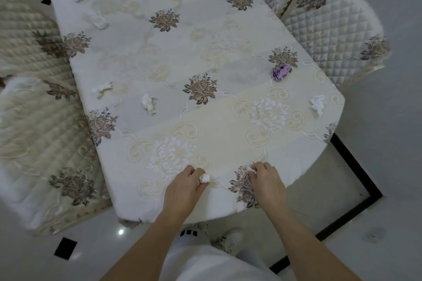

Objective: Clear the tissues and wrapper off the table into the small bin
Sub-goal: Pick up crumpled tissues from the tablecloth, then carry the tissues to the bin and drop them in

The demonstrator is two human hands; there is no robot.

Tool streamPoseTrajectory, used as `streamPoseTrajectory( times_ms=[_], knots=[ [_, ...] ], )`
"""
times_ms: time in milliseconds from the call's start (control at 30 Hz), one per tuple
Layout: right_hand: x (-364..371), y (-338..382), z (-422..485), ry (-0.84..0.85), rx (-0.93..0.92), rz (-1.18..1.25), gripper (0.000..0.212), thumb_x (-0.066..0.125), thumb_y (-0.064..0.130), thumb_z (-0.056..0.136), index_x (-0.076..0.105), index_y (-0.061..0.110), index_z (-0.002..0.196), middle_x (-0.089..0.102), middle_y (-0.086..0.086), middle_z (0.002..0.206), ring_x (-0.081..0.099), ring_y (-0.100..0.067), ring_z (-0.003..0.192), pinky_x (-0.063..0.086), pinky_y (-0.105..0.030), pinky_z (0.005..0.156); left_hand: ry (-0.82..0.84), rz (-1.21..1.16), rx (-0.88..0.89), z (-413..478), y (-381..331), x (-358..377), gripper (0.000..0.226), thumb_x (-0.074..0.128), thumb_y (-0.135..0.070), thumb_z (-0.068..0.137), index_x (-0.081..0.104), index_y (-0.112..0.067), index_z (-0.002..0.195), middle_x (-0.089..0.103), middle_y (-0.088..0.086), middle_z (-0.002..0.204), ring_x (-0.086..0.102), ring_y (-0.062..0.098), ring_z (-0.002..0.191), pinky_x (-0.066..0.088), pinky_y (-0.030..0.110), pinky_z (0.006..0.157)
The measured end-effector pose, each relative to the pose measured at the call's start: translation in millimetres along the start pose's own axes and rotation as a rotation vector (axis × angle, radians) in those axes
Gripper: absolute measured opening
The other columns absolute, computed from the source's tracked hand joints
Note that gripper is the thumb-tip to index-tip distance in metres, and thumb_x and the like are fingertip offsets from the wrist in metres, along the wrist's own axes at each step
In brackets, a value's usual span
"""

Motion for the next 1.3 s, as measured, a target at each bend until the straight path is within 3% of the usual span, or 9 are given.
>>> streamPoseTrajectory(
  times_ms=[133, 300, 533, 633, 767, 967, 1300],
  knots=[
    [-10.7, 1.3, -0.3, 0.012, 0.047, 0.16, 0.02, 0.046, 0.032, 0.101, 0.054, 0.015, 0.096, 0.061, -0.002, 0.083, 0.058, -0.029, 0.082, 0.043, -0.039, 0.063, -0.047, -0.09, -0.054, 3.6, -9.6, -13.0, 0.025, 0.059, -0.04, 0.094, 0.061, -0.027, 0.115, 0.057, -0.008, 0.098, 0.057, 0.014, 0.073, 0.047, 0.03, 0.056],
    [-44.9, 8.7, -0.5, -0.057, 0.074, 0.281, 0.021, 0.055, 0.038, 0.096, 0.062, 0.021, 0.107, 0.07, 0.001, 0.091, 0.064, -0.025, 0.084, 0.051, -0.039, 0.071, -0.134, -0.187, -0.072, 18.8, -31.0, -39.2, 0.028, 0.057, -0.045, 0.094, 0.062, -0.029, 0.116, 0.065, -0.012, 0.096, 0.06, 0.008, 0.07, 0.05, 0.031, 0.067],
    [-115.0, 17.4, 9.4, -0.201, -0.018, 0.328, 0.023, 0.058, 0.039, 0.094, 0.071, 0.019, 0.094, 0.065, 0.008, 0.076, 0.059, -0.012, 0.069, 0.046, -0.032, 0.063, -0.303, -0.309, -0.016, 45.4, -71.7, -80.5, 0.024, 0.061, -0.044, 0.092, 0.064, -0.026, 0.107, 0.052, -0.013, 0.063, 0.052, 0.006, 0.05, 0.044, 0.029, 0.06],
    [-136.9, 24.8, 12.4, -0.283, -0.027, 0.379, 0.021, 0.06, 0.04, 0.093, 0.071, 0.023, 0.096, 0.062, 0.012, 0.073, 0.058, -0.01, 0.068, 0.041, -0.03, 0.062, -0.337, -0.307, 0.028, 51.8, -81.7, -96.6, 0.023, 0.061, -0.045, 0.092, 0.065, -0.027, 0.105, 0.053, -0.013, 0.062, 0.052, 0.007, 0.051, 0.041, 0.027, 0.057],
    [-150.5, 40.2, 13.4, -0.359, -0.078, 0.427, 0.019, 0.063, 0.038, 0.091, 0.071, 0.021, 0.094, 0.062, 0.011, 0.07, 0.061, -0.015, 0.069, 0.05, -0.034, 0.065, -0.357, -0.289, 0.047, 51.1, -84.3, -114.8, 0.02, 0.059, -0.047, 0.092, 0.063, -0.03, 0.102, 0.052, -0.014, 0.061, 0.048, 0.005, 0.049, 0.034, 0.026, 0.055],
    [-148.3, 82.0, 18.7, -0.294, -0.24, 0.441, 0.017, 0.061, 0.038, 0.092, 0.069, 0.024, 0.088, 0.057, 0.016, 0.064, 0.058, -0.009, 0.064, 0.046, -0.031, 0.058, -0.395, -0.281, -0.022, 27.7, -67.7, -138.2, 0.016, 0.059, -0.047, 0.092, 0.062, -0.031, 0.094, 0.053, -0.016, 0.061, 0.048, 0.002, 0.048, 0.032, 0.025, 0.053],
    [-107.7, 164.8, -13.8, -0.063, -0.553, 0.441, 0.018, 0.059, 0.04, 0.091, 0.067, 0.025, 0.086, 0.06, 0.012, 0.065, 0.059, -0.014, 0.066, 0.049, -0.034, 0.059, -0.63, -0.267, -0.383, -85.4, -21.5, -162.4, 0.021, 0.056, -0.045, 0.095, 0.058, -0.025, 0.087, 0.045, -0.013, 0.052, 0.047, 0.004, 0.045, 0.029, 0.026, 0.048]
  ],
)
Point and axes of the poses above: each hand's wrist, its own z-axis towards the middle knuckle, its own x-axis out of the palm, y = z × x, the point moved 1 cm from there along z, towards the middle knuckle
